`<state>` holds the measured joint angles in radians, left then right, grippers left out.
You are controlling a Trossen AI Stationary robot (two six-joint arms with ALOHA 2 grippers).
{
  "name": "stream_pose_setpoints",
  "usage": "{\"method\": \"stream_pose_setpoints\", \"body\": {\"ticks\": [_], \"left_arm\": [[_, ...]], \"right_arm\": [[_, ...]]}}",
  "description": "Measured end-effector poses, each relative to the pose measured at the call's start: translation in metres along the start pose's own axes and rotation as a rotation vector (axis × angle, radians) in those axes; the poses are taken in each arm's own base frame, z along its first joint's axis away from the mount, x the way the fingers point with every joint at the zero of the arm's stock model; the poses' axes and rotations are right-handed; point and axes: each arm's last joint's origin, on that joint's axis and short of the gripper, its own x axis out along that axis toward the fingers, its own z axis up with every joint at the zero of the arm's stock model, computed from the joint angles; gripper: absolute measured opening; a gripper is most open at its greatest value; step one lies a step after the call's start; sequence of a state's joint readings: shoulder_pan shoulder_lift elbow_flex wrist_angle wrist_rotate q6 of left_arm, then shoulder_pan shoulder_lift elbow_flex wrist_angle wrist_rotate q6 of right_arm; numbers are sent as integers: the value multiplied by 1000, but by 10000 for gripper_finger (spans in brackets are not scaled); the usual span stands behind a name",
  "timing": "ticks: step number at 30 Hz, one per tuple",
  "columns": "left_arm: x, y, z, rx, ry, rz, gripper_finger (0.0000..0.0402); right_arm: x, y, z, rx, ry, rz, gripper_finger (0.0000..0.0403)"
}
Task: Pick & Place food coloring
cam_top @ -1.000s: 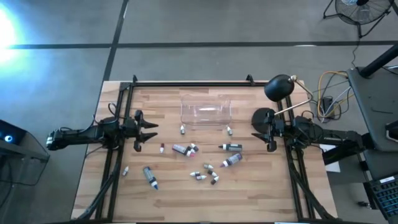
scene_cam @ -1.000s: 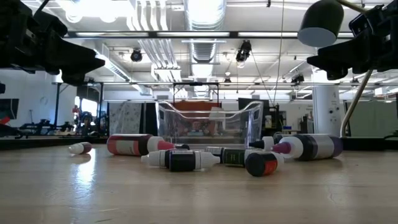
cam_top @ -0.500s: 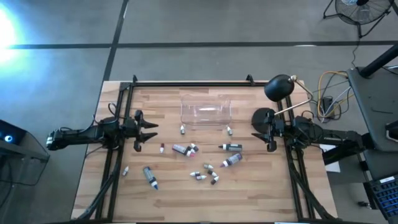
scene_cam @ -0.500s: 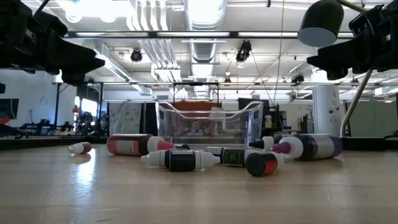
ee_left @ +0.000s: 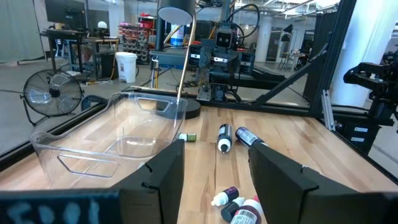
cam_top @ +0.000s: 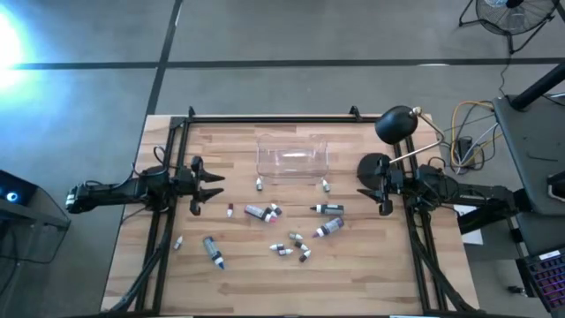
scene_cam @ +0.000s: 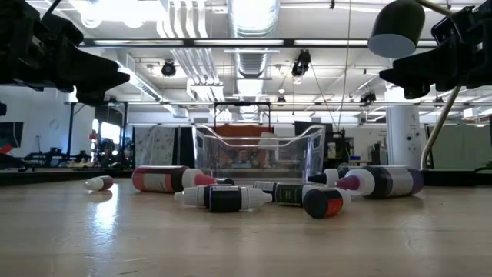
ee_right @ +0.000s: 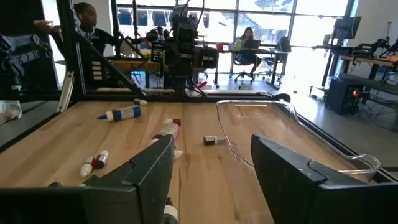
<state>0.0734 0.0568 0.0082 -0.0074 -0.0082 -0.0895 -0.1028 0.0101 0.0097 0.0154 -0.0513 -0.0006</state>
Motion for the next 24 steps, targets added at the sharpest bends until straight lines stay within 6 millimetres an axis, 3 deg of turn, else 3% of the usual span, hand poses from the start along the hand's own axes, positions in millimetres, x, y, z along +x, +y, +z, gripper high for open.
{"method": "stream_pose_setpoints", "body": {"ticks": [15,24], "left_arm": [[0,0,0,0,0,0,154],[0,0,3,0,-26,0,154]], "right_arm": [[0,-2,2,-194,-14,-76,208],[0,-2,3,173,-42,-74,208]]}}
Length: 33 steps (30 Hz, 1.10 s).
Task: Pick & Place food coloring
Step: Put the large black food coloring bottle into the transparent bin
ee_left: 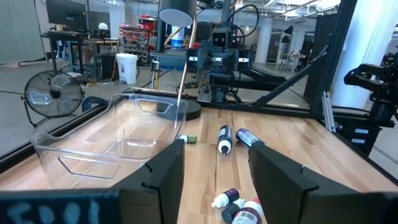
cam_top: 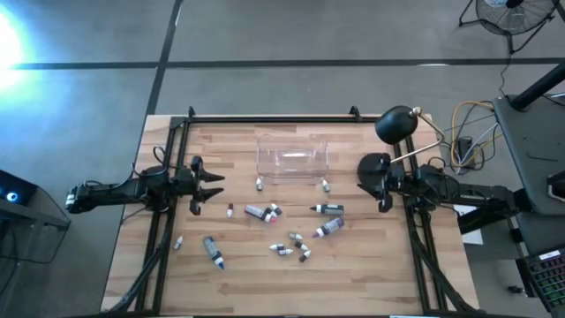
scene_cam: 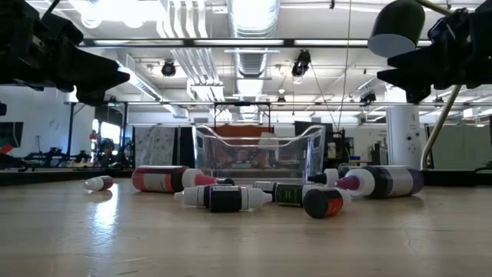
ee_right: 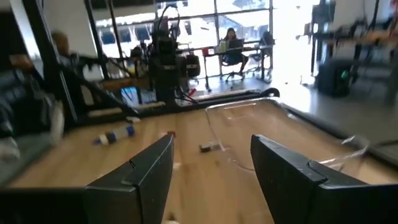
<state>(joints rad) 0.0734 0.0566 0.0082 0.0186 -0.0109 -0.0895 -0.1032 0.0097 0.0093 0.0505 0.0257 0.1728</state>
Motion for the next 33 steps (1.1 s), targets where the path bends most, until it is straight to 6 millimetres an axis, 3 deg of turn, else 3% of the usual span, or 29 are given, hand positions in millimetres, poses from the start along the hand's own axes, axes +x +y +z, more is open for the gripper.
{"method": "stream_pose_setpoints", "body": {"ticks": [8,14,21,33], "left_arm": [[0,0,0,0,-4,0,154],[0,0,0,0,-5,0,154],[0,0,0,0,-6,-1,154],[0,0,0,0,-6,-2,154]], "right_arm": [[-2,2,19,95,-209,-13,208],[-6,1,33,436,-383,-25,208],[-6,0,33,768,-406,18,208],[-6,1,34,911,-408,67,208]]}}
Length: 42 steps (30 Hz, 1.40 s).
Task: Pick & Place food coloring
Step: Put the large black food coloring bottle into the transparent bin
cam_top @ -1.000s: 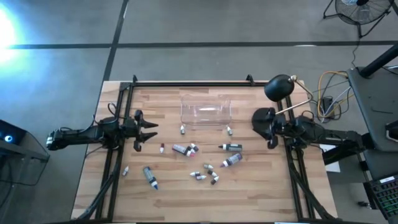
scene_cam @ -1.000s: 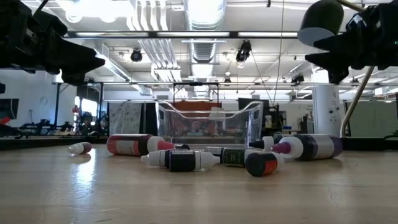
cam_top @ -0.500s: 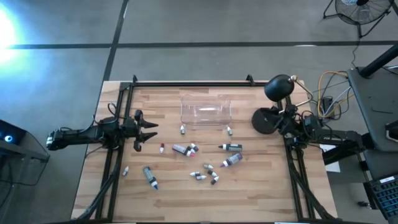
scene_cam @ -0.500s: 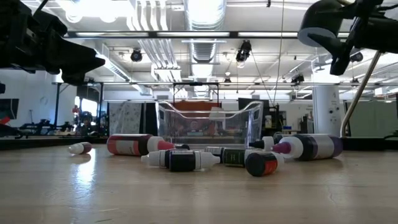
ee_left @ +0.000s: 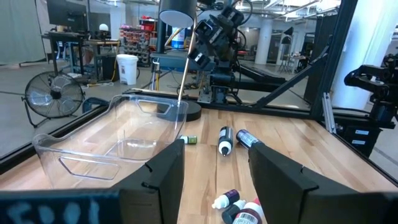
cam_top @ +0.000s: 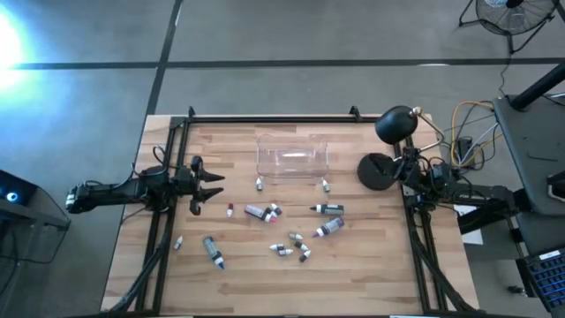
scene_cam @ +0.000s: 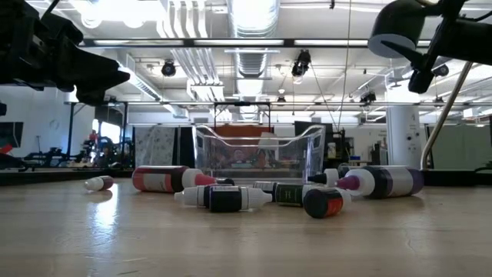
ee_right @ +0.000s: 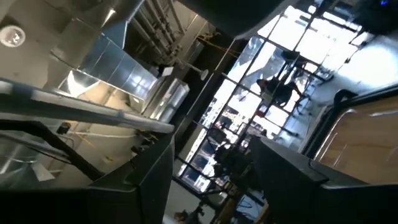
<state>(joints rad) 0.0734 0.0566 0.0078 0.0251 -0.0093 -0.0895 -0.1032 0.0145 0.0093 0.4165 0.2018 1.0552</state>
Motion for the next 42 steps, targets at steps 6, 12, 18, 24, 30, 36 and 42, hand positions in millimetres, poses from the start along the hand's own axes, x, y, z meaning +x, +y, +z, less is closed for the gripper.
{"method": "stream_pose_setpoints", "body": {"ticks": [6,12,18,24,30,36,42], "left_arm": [[0,0,0,0,0,0,154],[0,0,1,-45,-8,-2,154],[0,-1,8,-445,-79,-26,154],[-1,-1,17,-919,-162,-79,154],[-2,0,21,-1108,-212,-90,154],[-2,0,21,-1114,-224,-74,154],[-2,0,21,-1148,-224,-84,154]], "right_arm": [[4,-3,-6,211,128,-2,208],[11,-17,-20,238,268,-133,208],[27,-12,-27,179,440,-227,208],[47,2,-26,-112,737,-497,208],[74,13,-27,-319,959,-624,208],[103,4,-41,-472,1115,-649,208],[123,-13,-63,-573,1282,-699,208]]}}
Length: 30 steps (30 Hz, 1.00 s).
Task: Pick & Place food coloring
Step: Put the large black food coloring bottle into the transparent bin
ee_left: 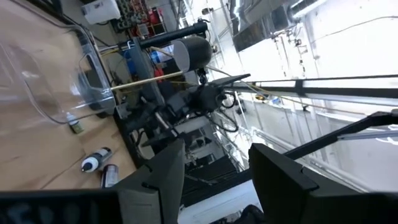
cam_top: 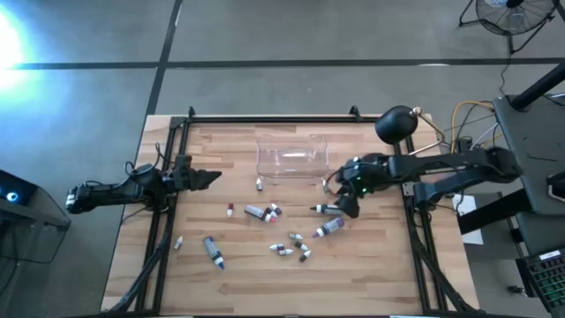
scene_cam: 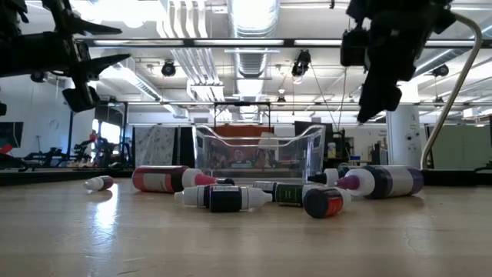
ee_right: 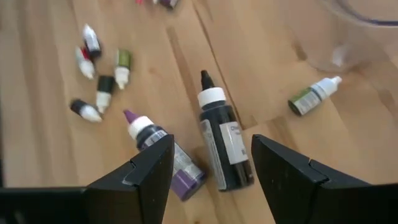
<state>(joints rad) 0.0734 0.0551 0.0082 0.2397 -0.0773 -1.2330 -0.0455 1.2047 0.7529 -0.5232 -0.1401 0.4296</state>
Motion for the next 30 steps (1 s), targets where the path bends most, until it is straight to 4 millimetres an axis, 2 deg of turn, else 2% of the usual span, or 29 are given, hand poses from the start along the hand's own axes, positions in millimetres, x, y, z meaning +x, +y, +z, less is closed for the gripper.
{"method": "stream_pose_setpoints", "body": {"ticks": [8,17,25,30], "left_arm": [[0,-1,-2,24,71,-25,154],[0,-1,-5,23,169,-57,154],[-1,-1,-7,20,219,-67,154],[-1,-1,-7,19,229,-72,154]], "right_arm": [[37,16,3,-165,79,-171,208],[72,32,12,-264,150,-223,208],[93,43,28,-270,221,-249,208],[100,51,29,-330,242,-292,208]]}}
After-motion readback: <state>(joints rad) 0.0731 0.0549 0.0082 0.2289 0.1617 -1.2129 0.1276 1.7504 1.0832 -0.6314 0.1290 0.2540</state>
